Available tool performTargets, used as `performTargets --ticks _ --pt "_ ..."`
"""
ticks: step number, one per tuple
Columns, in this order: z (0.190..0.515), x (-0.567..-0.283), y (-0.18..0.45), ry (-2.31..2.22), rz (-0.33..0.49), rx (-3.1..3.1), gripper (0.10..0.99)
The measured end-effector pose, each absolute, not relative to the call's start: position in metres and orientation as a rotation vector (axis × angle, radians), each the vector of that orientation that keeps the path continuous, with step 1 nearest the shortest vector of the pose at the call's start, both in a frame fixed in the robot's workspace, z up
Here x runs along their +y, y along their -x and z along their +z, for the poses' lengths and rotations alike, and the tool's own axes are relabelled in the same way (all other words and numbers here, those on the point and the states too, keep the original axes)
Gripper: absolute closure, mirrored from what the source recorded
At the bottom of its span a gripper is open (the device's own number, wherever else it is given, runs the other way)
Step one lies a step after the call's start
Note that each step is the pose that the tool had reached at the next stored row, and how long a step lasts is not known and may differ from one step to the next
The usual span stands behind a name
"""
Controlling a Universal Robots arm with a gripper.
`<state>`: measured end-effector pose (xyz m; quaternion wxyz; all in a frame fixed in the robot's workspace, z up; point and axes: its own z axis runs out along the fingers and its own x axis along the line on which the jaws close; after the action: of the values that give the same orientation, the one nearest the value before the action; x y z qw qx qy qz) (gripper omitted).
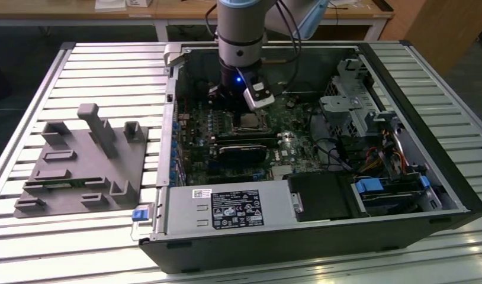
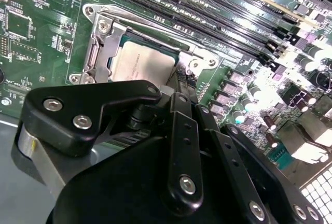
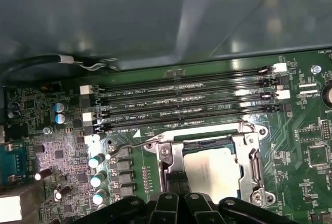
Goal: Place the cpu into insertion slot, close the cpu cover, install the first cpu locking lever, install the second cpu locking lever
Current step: 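Close the cpu cover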
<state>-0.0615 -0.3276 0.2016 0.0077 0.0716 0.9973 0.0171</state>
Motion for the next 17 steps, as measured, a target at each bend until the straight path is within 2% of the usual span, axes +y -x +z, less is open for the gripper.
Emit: performTargets --ticks 17 --pt "0.2002 -0.3276 0.0583 -0.224 0.053 3.118 0.98"
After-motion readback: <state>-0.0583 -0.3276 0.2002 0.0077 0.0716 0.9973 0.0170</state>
